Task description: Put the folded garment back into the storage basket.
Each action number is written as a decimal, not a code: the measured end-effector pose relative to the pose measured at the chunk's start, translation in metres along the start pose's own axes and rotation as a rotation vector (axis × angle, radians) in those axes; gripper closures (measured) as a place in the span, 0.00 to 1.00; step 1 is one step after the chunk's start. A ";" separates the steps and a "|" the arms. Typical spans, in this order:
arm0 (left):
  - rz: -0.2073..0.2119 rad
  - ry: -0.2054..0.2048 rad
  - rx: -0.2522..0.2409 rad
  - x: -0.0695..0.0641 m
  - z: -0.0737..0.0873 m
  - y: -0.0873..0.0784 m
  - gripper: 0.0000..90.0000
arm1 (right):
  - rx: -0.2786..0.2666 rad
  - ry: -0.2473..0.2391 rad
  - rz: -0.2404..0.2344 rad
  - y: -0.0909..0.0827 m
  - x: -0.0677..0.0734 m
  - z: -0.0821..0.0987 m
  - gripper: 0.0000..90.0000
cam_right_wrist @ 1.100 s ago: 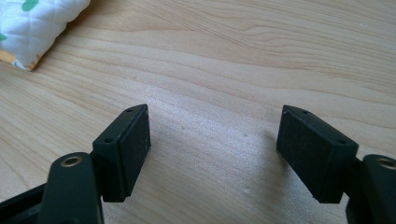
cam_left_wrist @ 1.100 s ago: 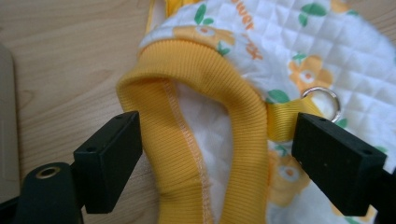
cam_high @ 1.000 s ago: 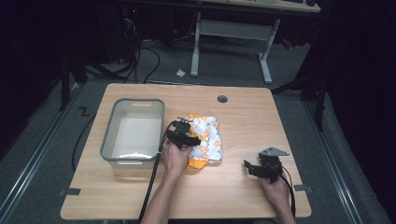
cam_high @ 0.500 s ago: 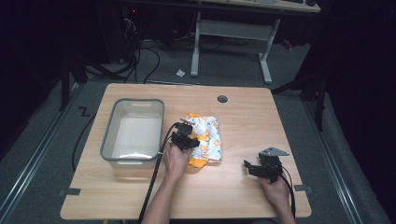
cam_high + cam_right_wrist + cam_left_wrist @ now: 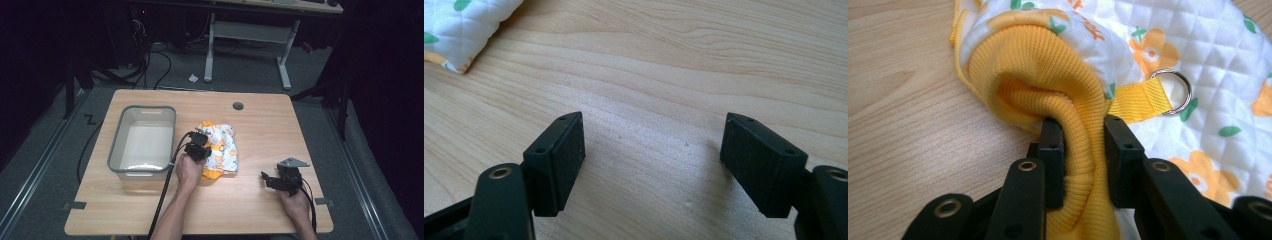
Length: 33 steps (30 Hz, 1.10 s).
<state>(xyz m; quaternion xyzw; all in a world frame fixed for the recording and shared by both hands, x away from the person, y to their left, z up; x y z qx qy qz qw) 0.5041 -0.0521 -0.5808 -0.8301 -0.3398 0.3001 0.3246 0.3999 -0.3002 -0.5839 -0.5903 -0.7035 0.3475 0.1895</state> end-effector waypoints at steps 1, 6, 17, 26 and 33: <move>0.005 -0.003 -0.002 0.000 0.000 0.000 0.82 | 0.000 -0.001 0.000 0.000 0.000 0.000 0.29; 0.028 0.001 -0.018 -0.003 -0.002 -0.005 0.82 | 0.000 -0.001 -0.001 0.000 0.000 0.000 0.29; 0.071 0.029 -0.050 -0.015 -0.008 -0.024 0.84 | 0.000 -0.004 -0.003 0.000 0.000 0.000 0.29; 0.128 0.047 -0.120 -0.029 -0.017 -0.053 0.84 | -0.001 -0.004 -0.005 0.000 0.000 0.000 0.29; 0.160 0.060 -0.151 -0.037 -0.020 -0.066 0.85 | -0.001 -0.004 -0.005 0.000 0.000 0.000 0.29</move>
Point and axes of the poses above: each handheld gripper's, and its own axes: y roughly forward along the jaws, z roughly out of its underside, x roughly to its left, the point moved 9 cm from there along y, roughly forward along the jaws, and after that the axes turned 11 degrees about z, right-handed, at the moved point
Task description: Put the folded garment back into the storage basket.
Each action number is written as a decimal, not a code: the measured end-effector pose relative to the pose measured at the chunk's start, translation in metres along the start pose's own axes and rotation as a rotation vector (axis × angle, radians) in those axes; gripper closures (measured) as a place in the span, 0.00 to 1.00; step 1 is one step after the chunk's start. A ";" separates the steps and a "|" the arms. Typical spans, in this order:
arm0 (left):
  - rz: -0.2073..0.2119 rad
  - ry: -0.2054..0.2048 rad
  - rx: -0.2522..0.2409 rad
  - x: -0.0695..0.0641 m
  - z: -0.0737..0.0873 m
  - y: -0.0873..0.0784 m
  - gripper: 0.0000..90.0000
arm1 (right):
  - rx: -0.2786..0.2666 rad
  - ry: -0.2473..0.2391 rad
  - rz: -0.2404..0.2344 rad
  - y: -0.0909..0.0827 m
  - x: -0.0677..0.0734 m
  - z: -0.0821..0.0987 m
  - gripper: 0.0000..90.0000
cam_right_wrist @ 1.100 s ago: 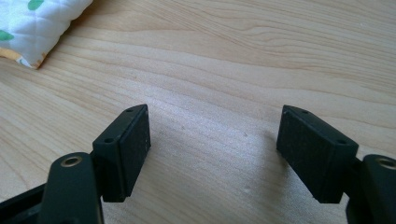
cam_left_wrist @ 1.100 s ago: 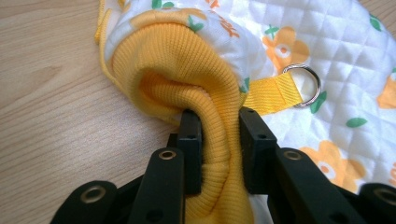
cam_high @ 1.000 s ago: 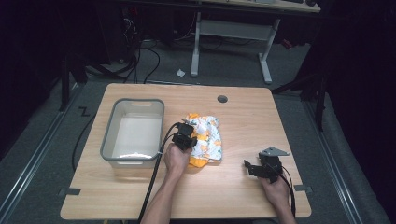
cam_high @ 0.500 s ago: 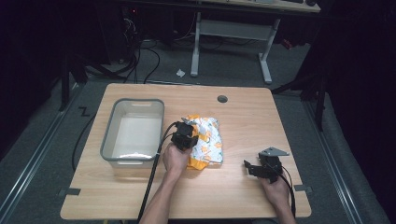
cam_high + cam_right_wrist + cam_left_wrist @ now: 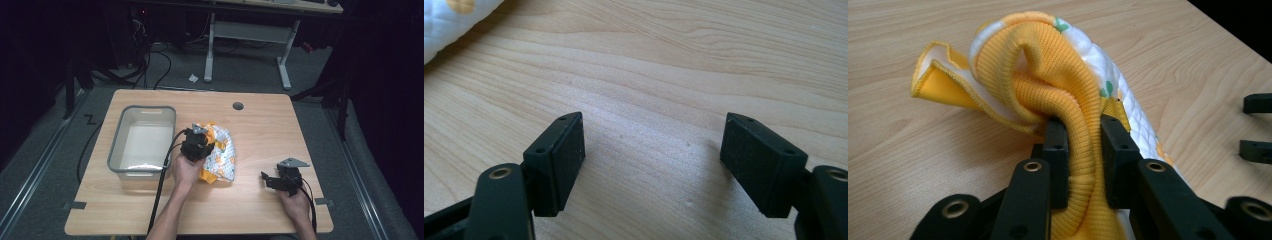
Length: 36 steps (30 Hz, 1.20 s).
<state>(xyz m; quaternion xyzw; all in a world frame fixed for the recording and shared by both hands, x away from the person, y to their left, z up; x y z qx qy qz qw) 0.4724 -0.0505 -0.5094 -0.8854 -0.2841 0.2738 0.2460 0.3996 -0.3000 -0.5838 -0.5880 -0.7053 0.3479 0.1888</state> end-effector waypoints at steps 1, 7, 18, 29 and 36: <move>0.005 0.001 -0.005 -0.001 -0.001 -0.002 0.85 | 0.000 0.000 0.000 0.000 0.000 0.000 0.29; 0.041 -0.007 -0.034 -0.006 -0.006 -0.011 0.85 | 0.000 0.000 0.000 0.000 0.000 0.000 0.29; 0.039 0.007 -0.052 -0.007 -0.010 -0.029 0.85 | 0.000 -0.001 0.000 0.000 0.000 0.000 0.29; 0.066 0.009 -0.079 -0.007 -0.019 -0.045 0.85 | 0.000 -0.001 0.000 0.000 0.000 0.000 0.29; 0.045 0.020 -0.082 -0.004 -0.022 -0.060 0.85 | -0.001 -0.002 0.000 0.000 0.000 0.000 0.29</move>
Point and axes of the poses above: each handheld gripper's, and its own axes: y roughly forward along the jaws, z roughly out of its underside, x roughly to its left, the point moved 9 cm from there along y, roughly forward along the jaws, and after that the axes turned 11 degrees about z, right-handed, at the moved point
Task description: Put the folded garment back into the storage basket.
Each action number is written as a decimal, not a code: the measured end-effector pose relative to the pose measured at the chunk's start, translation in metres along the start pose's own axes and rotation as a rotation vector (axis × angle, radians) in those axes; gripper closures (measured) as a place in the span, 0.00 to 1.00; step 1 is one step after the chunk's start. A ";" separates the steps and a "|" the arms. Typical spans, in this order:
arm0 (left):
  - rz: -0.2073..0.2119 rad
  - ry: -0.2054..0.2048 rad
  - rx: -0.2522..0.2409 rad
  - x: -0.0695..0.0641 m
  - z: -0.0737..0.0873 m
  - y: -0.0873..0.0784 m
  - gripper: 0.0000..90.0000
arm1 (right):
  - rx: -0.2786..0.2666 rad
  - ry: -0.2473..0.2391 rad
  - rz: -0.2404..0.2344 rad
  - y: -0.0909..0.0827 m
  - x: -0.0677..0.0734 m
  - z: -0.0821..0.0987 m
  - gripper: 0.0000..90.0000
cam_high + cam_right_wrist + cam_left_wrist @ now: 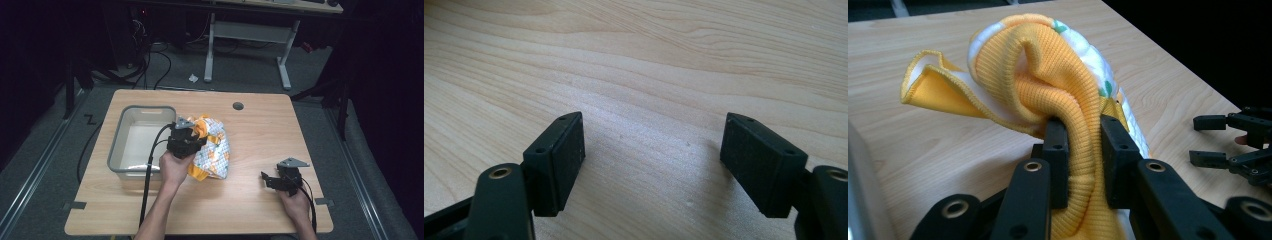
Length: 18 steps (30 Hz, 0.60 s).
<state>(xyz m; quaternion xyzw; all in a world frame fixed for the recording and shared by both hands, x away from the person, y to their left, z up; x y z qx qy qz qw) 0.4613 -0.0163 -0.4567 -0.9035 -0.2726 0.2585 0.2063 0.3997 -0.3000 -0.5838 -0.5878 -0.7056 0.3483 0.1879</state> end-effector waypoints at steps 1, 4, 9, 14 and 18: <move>-0.003 0.005 -0.004 0.000 -0.002 -0.003 0.85 | 0.000 0.000 0.000 0.000 0.000 0.000 0.29; -0.004 0.005 -0.013 0.001 -0.005 -0.011 0.85 | 0.000 0.000 0.000 0.000 0.000 0.000 0.29; -0.002 -0.008 -0.028 0.004 -0.010 -0.020 0.85 | 0.000 0.000 0.000 0.000 0.000 0.000 0.29; 0.001 -0.009 -0.041 0.006 -0.016 -0.027 0.85 | 0.000 0.000 0.000 0.000 0.000 0.000 0.29; 0.005 -0.018 -0.051 0.010 -0.018 -0.034 0.85 | 0.000 0.000 0.000 0.000 0.000 0.000 0.29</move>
Point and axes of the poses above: each handheld gripper's, and its own axes: y roughly forward along the jaws, z roughly out of its underside, x roughly to its left, the point moved 9 cm from there along y, roughly forward along the jaws, and after that the axes turned 11 degrees about z, right-handed, at the moved point
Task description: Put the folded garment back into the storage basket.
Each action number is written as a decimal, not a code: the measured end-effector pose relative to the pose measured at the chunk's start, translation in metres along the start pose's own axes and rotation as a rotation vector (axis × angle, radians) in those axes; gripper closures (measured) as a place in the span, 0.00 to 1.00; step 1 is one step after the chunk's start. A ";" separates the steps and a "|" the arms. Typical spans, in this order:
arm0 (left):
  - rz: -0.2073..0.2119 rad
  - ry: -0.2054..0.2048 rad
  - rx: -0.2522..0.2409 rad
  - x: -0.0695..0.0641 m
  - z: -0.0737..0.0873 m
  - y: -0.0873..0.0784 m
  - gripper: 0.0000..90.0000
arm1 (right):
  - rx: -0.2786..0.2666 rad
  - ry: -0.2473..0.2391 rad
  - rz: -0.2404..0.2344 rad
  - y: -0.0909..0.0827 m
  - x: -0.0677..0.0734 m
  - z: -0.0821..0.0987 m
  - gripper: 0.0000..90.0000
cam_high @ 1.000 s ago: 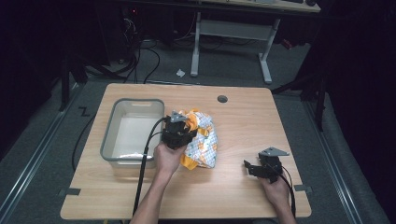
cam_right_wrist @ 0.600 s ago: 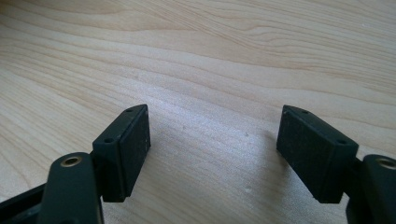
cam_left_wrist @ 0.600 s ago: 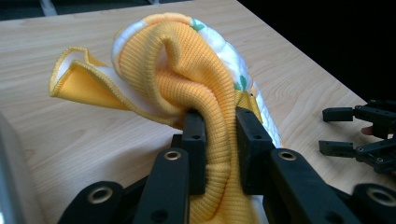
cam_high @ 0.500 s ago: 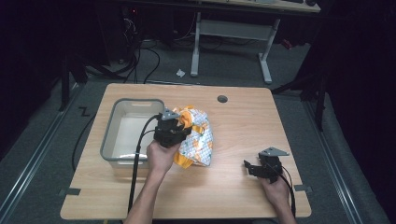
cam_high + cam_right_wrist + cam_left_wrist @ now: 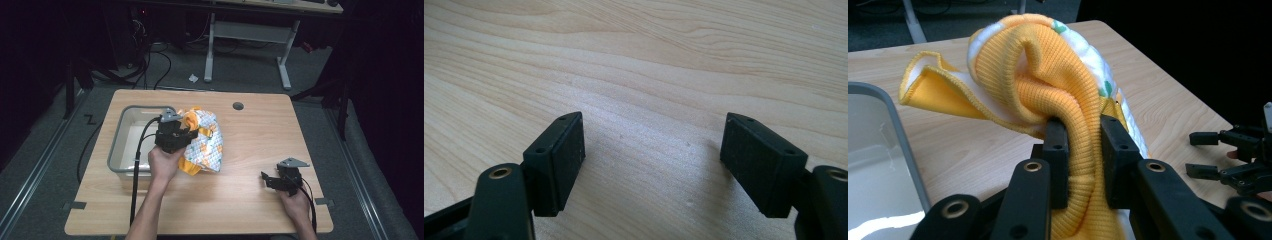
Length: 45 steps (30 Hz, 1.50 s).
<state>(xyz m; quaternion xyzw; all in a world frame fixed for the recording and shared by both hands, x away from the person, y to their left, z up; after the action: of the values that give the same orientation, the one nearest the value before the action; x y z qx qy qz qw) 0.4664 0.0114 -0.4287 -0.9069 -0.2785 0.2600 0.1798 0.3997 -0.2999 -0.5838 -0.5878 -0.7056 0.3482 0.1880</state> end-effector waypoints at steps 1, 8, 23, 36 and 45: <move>0.000 -0.003 0.000 0.001 0.000 -0.002 0.85 | 0.000 0.000 0.000 0.000 0.000 0.000 0.29; -0.018 -0.009 -0.006 0.011 -0.003 -0.016 0.84 | 0.000 0.000 0.000 0.000 0.000 0.000 0.29; -0.051 -0.032 -0.033 0.033 -0.010 -0.047 0.85 | 0.001 0.001 0.002 0.000 0.000 0.000 0.29; -0.041 -0.041 -0.049 0.041 -0.017 -0.069 0.84 | 0.001 0.001 0.001 0.000 0.000 0.000 0.29; -0.060 -0.046 -0.054 0.053 -0.015 -0.083 0.84 | 0.000 0.001 0.002 0.000 0.000 0.000 0.29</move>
<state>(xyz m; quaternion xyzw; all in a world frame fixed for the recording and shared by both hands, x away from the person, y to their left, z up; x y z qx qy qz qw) 0.4782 0.1052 -0.3966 -0.8964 -0.3165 0.2679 0.1567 0.3998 -0.2997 -0.5839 -0.5888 -0.7048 0.3481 0.1881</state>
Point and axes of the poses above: each handheld gripper's, and its own axes: y roughly forward along the jaws, z roughly out of its underside, x roughly to its left, the point moved 9 cm from there along y, roughly forward along the jaws, and after that the axes turned 11 degrees about z, right-handed, at the moved point
